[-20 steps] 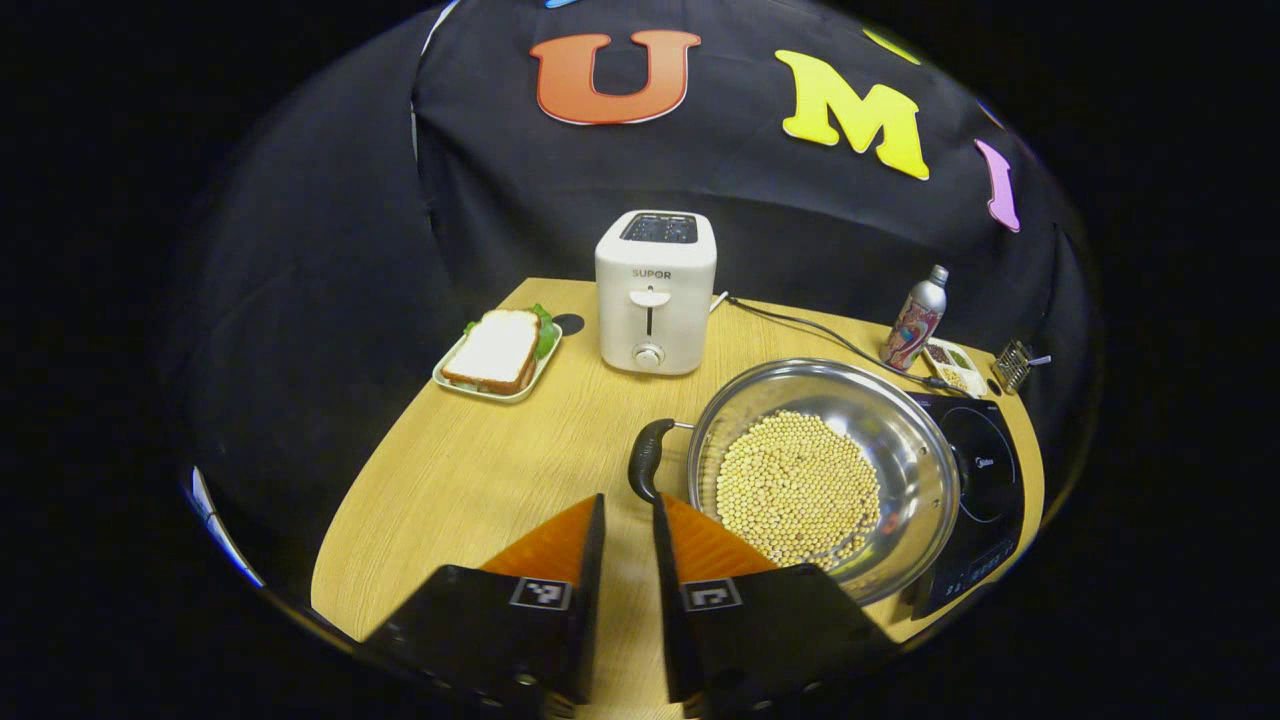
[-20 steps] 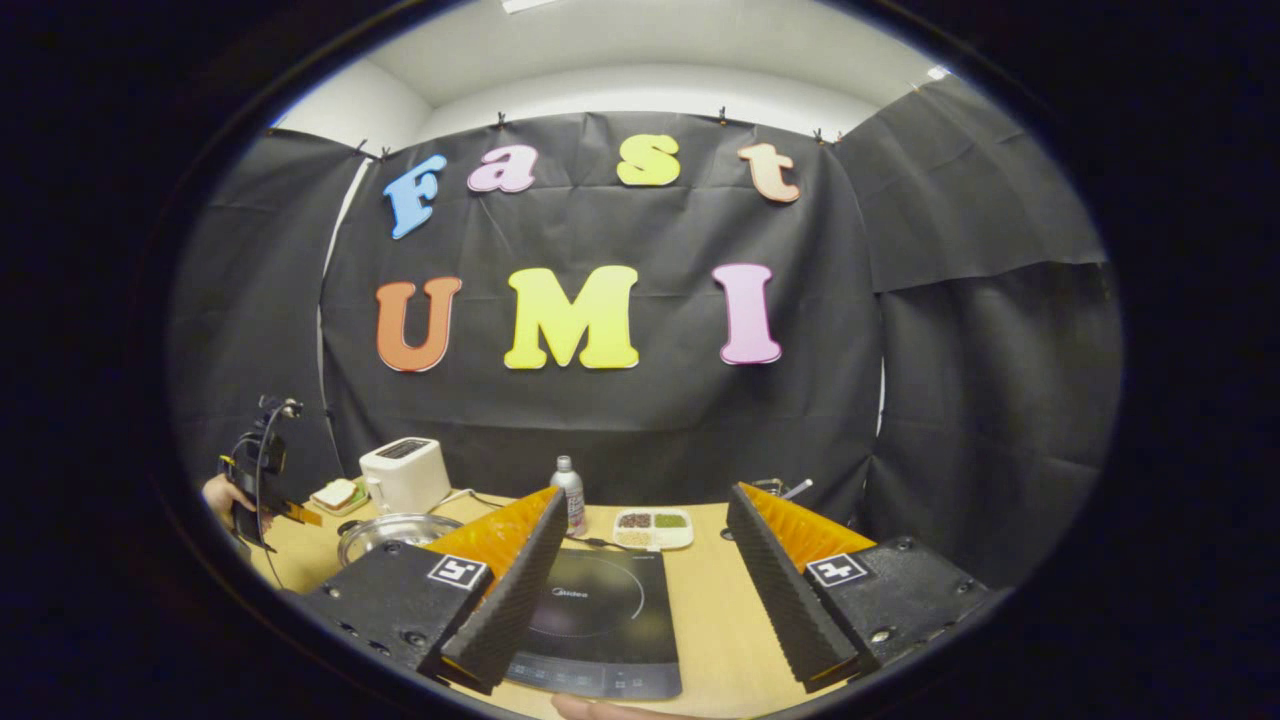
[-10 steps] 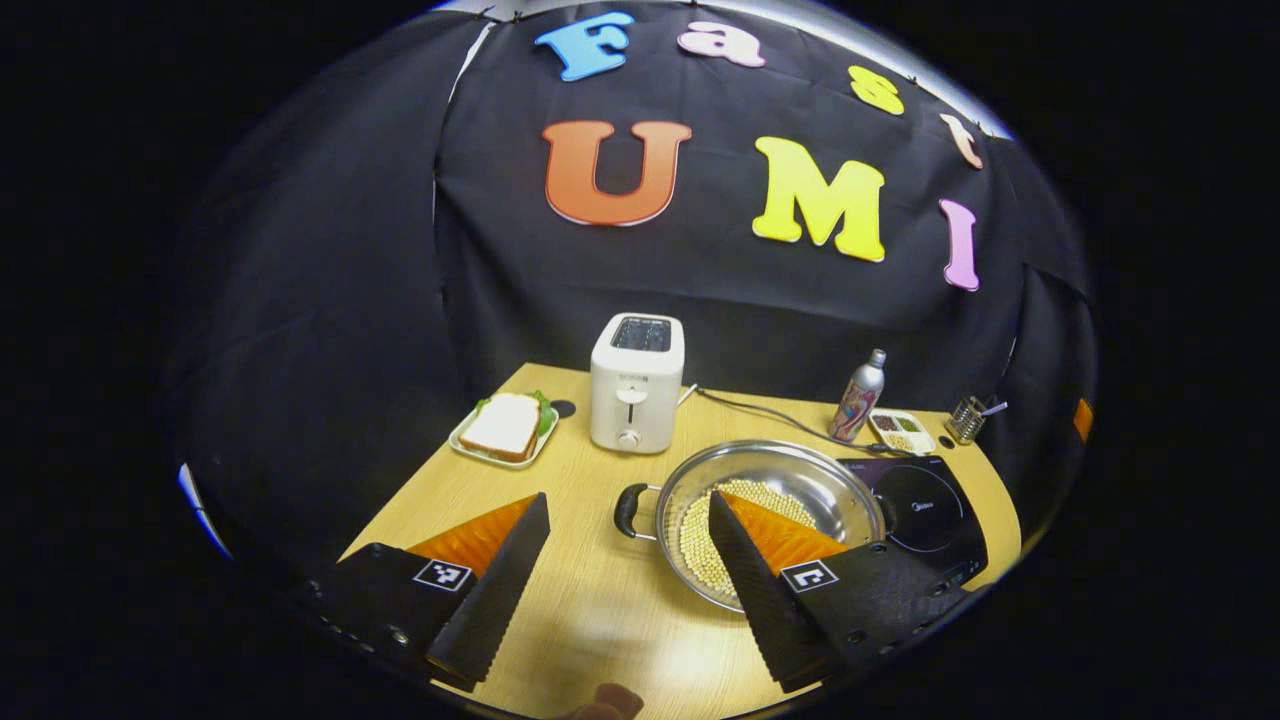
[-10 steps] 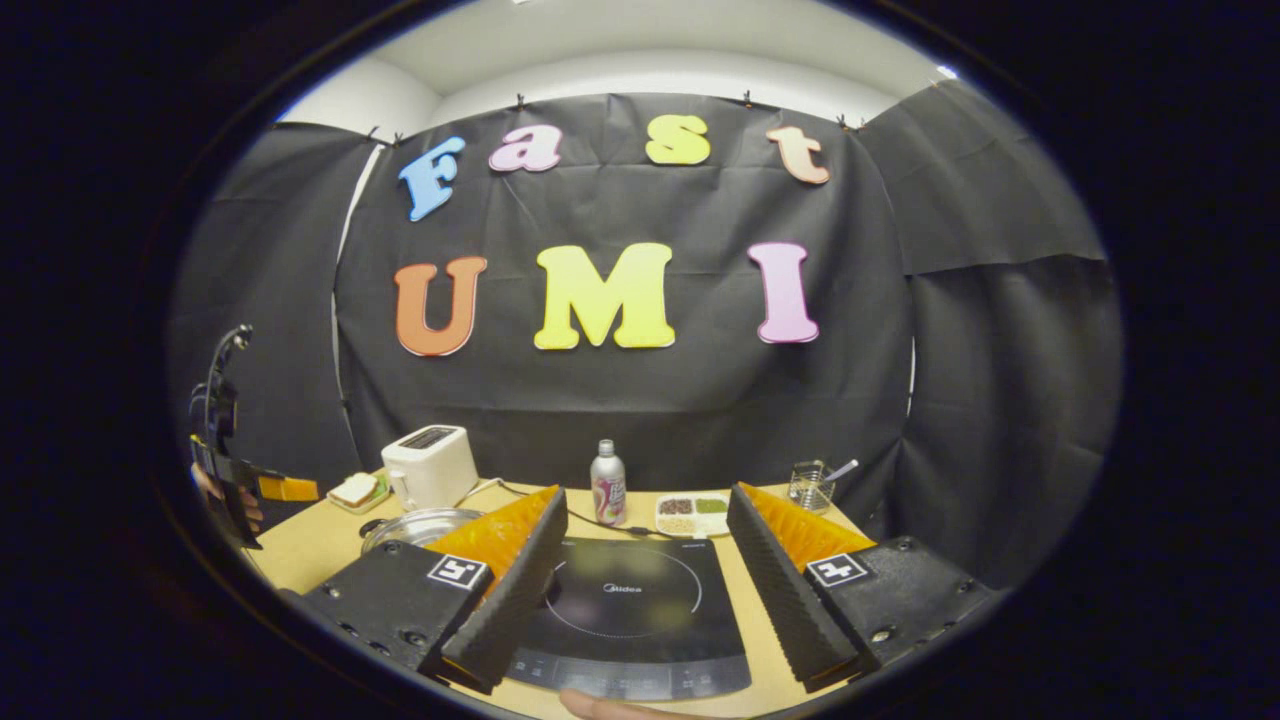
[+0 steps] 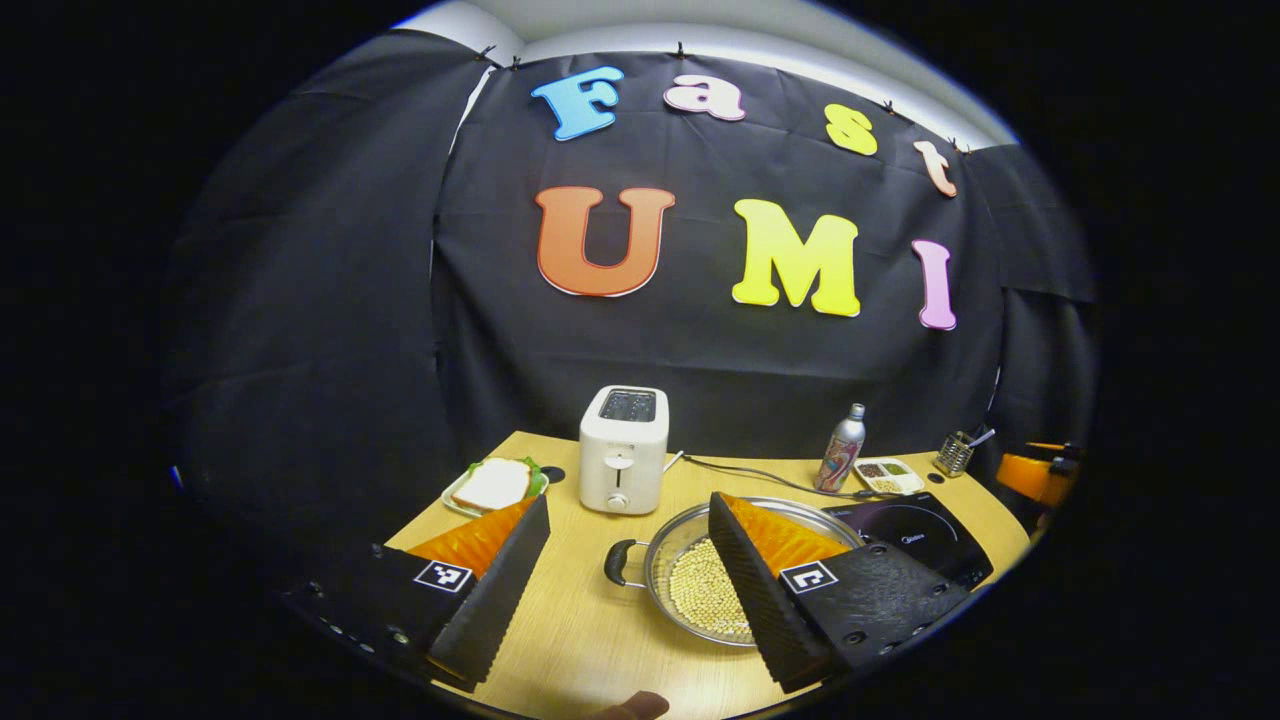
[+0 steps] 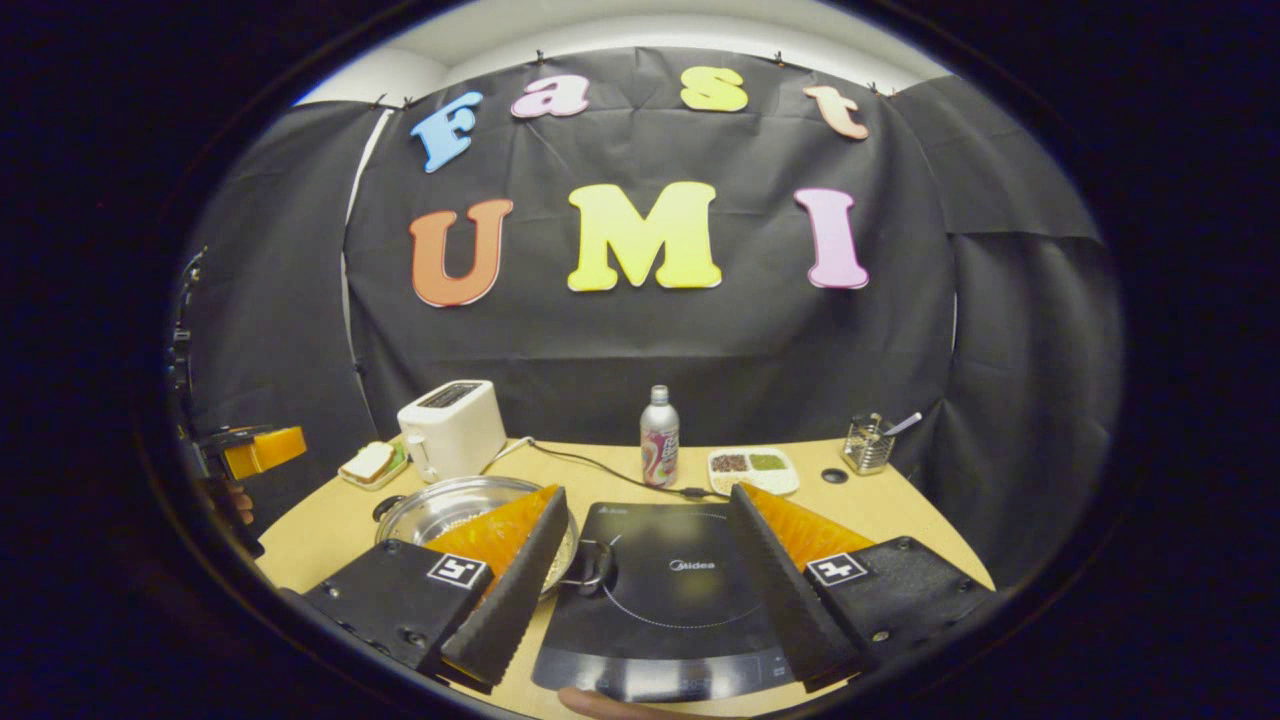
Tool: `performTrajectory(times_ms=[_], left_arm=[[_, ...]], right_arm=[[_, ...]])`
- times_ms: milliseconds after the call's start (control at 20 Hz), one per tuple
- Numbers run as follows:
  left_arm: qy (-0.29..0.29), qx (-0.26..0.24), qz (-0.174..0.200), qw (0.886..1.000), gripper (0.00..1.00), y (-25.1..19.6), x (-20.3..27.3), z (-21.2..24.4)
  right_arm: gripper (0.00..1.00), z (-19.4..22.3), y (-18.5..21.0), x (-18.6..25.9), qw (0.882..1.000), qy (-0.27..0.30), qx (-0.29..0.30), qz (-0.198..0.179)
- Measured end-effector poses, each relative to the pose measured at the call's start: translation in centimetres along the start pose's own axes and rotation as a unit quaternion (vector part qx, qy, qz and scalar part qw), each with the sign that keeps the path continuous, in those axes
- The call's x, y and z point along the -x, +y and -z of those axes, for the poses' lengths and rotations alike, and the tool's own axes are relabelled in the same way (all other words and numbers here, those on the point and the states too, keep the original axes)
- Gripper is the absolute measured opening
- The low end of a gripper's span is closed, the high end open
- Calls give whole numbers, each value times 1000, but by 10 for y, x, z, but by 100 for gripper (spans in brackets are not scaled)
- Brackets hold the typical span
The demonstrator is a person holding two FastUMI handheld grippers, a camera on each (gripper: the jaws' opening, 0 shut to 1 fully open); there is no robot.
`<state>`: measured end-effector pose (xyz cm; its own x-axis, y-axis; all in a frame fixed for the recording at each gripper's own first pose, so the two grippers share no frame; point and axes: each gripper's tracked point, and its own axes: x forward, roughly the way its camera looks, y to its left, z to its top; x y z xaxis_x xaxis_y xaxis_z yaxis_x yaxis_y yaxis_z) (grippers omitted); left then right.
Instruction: First push the handle of the pot to place it horizontally, then grasp the pot with both hands and set it on the induction cooktop.
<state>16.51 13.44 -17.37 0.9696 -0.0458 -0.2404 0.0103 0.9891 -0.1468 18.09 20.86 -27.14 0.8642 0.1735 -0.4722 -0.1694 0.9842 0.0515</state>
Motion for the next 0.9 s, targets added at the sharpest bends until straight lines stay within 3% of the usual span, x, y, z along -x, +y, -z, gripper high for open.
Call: performTrajectory(times_ms=[250,500,650,900], left_arm=[[60,-10,8,998,96,1,-31,34],[149,-20,18,989,96,2,-71,85],[205,-16,19,978,96,3,-94,118],[281,-1,34,959,93,3,-116,157]], right_arm=[[97,37,21,-44,998,59,-9,2],[97,75,27,-87,993,120,-8,18],[97,98,27,-107,986,161,-10,32],[98,120,42,-128,979,201,-37,10]])
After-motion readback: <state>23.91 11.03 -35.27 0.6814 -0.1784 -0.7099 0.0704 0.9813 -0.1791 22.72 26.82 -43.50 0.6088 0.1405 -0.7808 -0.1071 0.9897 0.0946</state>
